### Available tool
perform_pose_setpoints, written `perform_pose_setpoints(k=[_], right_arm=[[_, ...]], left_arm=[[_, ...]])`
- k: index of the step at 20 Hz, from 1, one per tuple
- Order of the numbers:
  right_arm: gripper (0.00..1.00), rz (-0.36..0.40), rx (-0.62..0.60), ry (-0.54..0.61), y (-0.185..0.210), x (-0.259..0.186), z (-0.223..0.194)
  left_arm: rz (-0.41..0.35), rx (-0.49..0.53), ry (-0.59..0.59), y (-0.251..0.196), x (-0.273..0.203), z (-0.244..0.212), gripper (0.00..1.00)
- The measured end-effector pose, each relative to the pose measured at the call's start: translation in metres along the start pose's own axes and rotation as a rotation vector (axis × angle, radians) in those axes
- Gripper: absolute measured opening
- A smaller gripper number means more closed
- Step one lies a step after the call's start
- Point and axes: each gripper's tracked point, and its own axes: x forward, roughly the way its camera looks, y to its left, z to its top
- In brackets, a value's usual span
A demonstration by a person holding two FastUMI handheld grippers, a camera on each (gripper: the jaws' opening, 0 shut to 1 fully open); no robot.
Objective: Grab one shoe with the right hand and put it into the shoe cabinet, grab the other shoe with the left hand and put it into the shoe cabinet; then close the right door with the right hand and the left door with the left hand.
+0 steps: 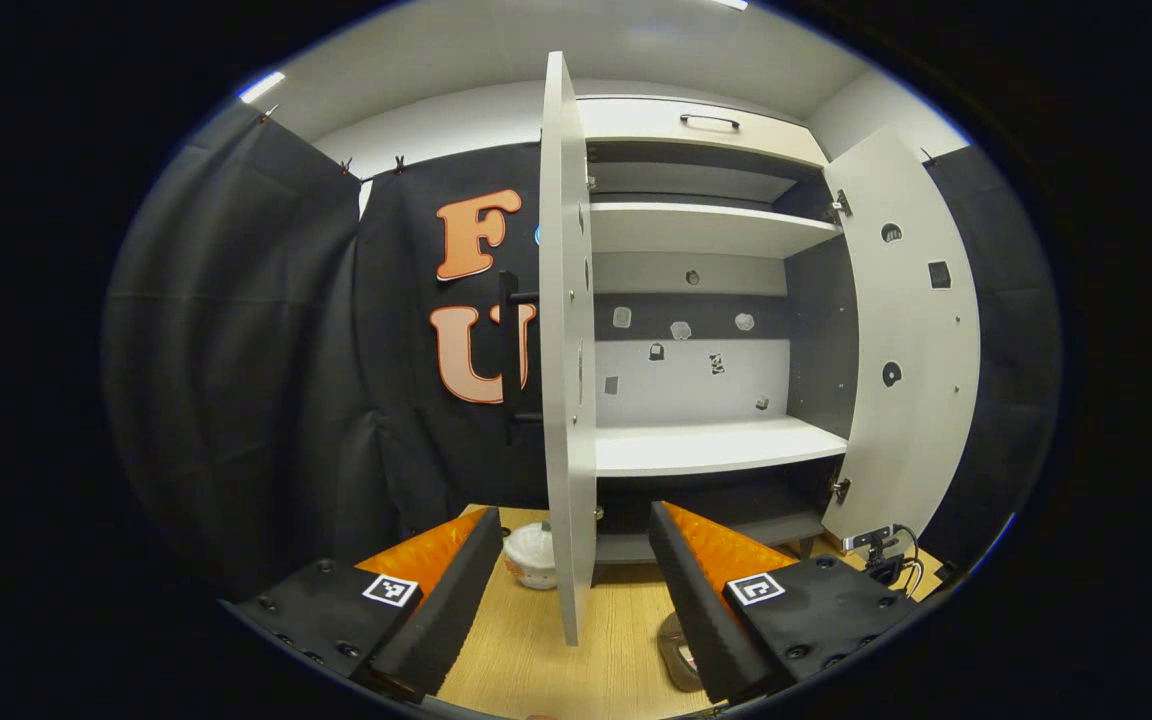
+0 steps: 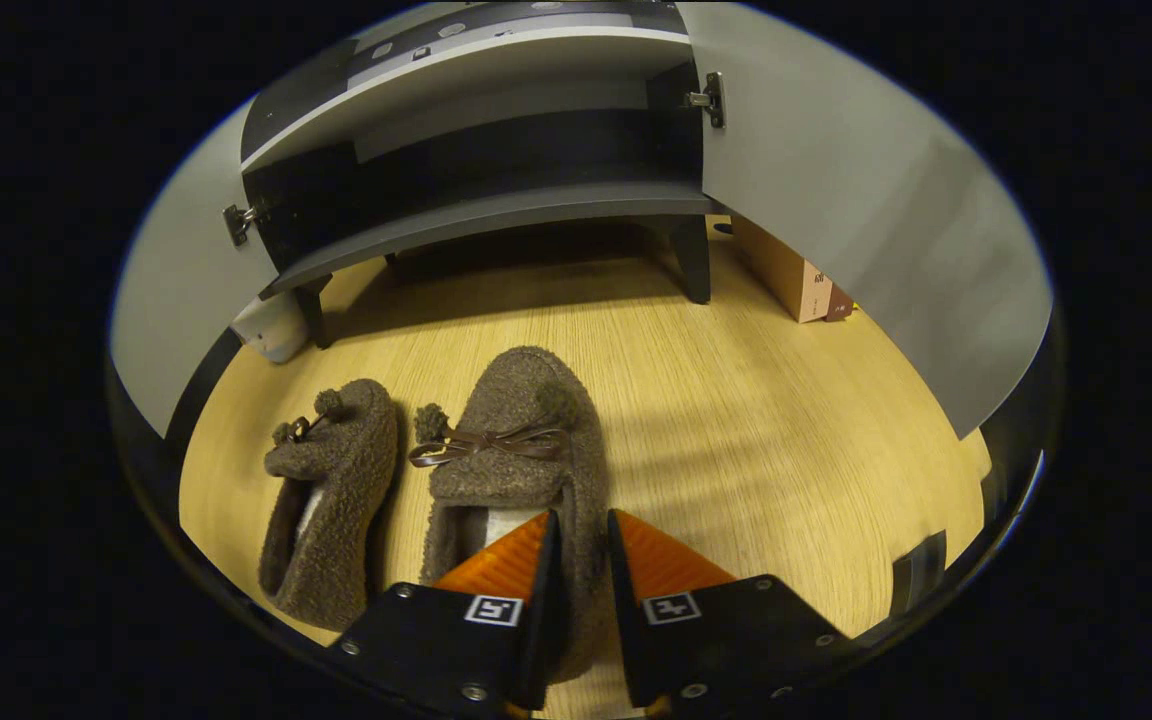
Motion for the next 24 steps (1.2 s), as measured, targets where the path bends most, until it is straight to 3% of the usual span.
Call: perform_pose_setpoints(k=[1,2,4,13,19,24], right_arm=[[0.22,-0.011,-0.005,0.002,-0.003,-0.001,0.001],[0.10,-0.010,0.003,0.003,-0.003,-0.003,0.003],[0.04,-0.012,0.031,-0.022,-0.004,-0.014,0.017],[0.02,0.041,0.044,-0.158,0.031,-0.113,0.090],[0.02,0.099,0.061,-0.315,0.053,-0.202,0.176],[0.02,0.130,0.044,-0.425,0.065,-0.240,0.251]], left_arm=[[0.000,-0.003,0.003,0.000,0.000,-0.003,0.99],[-0.001,-0.006,0.005,0.000,-0.001,-0.004,0.96],[0.003,-0.002,0.005,0.001,-0.002,-0.003,0.99],[-0.013,0.018,0.001,-0.003,-0.001,-0.015,0.96],[-0.037,0.024,-0.003,-0.006,0.001,-0.017,0.96],[-0.050,0.010,-0.004,-0.009,0.002,-0.019,0.96]])
